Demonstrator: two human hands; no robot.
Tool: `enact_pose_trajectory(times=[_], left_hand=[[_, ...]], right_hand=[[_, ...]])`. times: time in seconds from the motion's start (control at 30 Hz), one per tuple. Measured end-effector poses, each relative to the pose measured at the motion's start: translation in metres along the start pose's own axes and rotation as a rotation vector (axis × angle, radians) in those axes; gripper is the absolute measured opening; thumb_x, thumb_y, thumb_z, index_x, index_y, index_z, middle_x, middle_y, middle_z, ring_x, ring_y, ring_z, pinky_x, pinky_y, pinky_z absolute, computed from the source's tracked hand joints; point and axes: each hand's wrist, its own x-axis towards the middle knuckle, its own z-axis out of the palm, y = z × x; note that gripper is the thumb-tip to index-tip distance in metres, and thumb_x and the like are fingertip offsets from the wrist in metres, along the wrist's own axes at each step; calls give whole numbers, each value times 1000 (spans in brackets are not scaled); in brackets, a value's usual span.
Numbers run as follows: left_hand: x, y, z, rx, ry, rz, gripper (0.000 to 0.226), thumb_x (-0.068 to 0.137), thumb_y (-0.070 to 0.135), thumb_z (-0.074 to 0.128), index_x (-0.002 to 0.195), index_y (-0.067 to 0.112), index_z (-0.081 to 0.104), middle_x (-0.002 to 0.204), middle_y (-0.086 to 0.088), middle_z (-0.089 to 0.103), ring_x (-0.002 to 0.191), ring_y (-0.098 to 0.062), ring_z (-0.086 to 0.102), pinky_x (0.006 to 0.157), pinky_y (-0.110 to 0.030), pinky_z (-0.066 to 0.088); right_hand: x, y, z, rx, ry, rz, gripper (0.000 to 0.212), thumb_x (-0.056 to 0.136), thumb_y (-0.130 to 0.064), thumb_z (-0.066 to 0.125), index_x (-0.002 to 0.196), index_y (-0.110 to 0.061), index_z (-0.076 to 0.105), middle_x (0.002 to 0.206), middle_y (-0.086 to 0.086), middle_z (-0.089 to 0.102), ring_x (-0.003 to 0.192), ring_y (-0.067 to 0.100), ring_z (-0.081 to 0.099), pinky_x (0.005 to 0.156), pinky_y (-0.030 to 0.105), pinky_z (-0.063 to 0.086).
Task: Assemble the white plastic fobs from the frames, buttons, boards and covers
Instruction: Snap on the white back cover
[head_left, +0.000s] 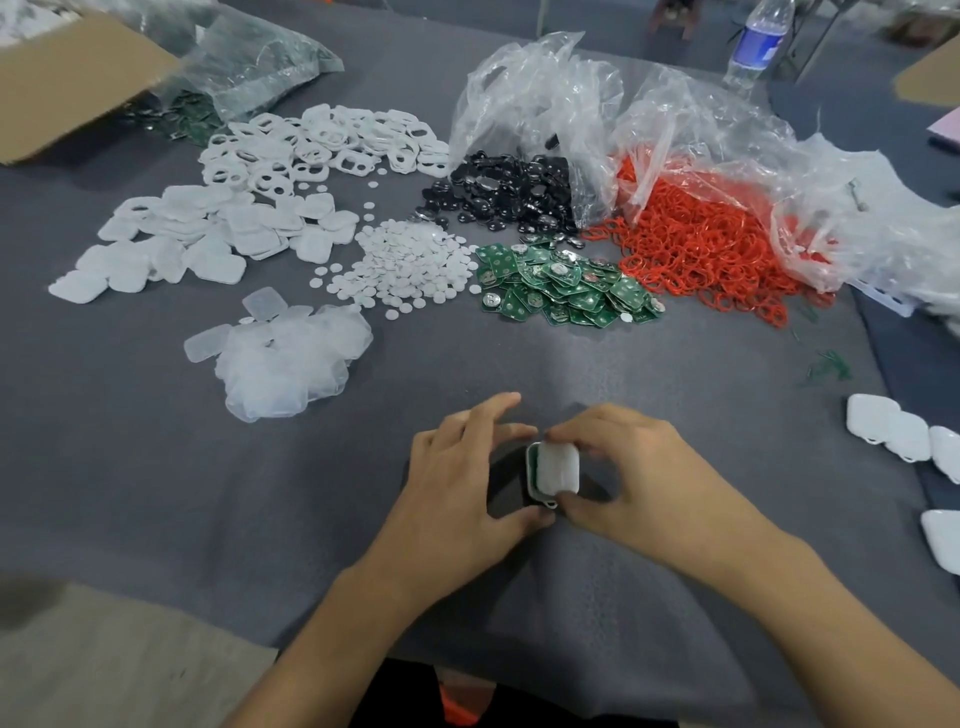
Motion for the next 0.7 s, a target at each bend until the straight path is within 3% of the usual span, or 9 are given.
enact_pose_trajectory(times=[0.13, 0.27, 0.47, 0.7], left_hand=[[1, -2, 1, -29, 7, -8, 91, 79, 52, 80, 151, 35, 28, 131, 32, 60, 139, 7, 34, 112, -19, 16], [2, -3, 1, -27, 1, -9, 87, 80, 53, 80, 149, 36, 29, 123, 43, 56, 137, 10, 36, 112, -21, 17], [5, -3, 1, -46, -18, -51, 89, 78, 54, 82, 150, 36, 32, 125, 36, 63, 137, 9, 36, 113, -21, 16], [11, 0, 0, -57, -12, -104, 66, 82, 50, 80, 138, 44, 45, 117, 36, 65, 131, 9, 39, 110, -23, 18]], right_hand=[[2, 0, 1, 1, -15, -26, 49, 72, -27, 79, 120, -27, 69, 109, -17, 62, 100, 2, 60, 88, 24, 50], [4, -1, 2, -24, -34, -30, 47, 73, -30, 78, 119, -30, 69, 111, -18, 61, 100, 3, 60, 88, 26, 51], [7, -1, 1, -78, -89, -27, 43, 79, -28, 80, 121, -28, 71, 113, -13, 61, 103, 7, 61, 89, 29, 50], [13, -12, 5, -108, -97, 38, 24, 80, -17, 78, 103, -24, 75, 98, -7, 57, 91, 16, 60, 81, 36, 50]])
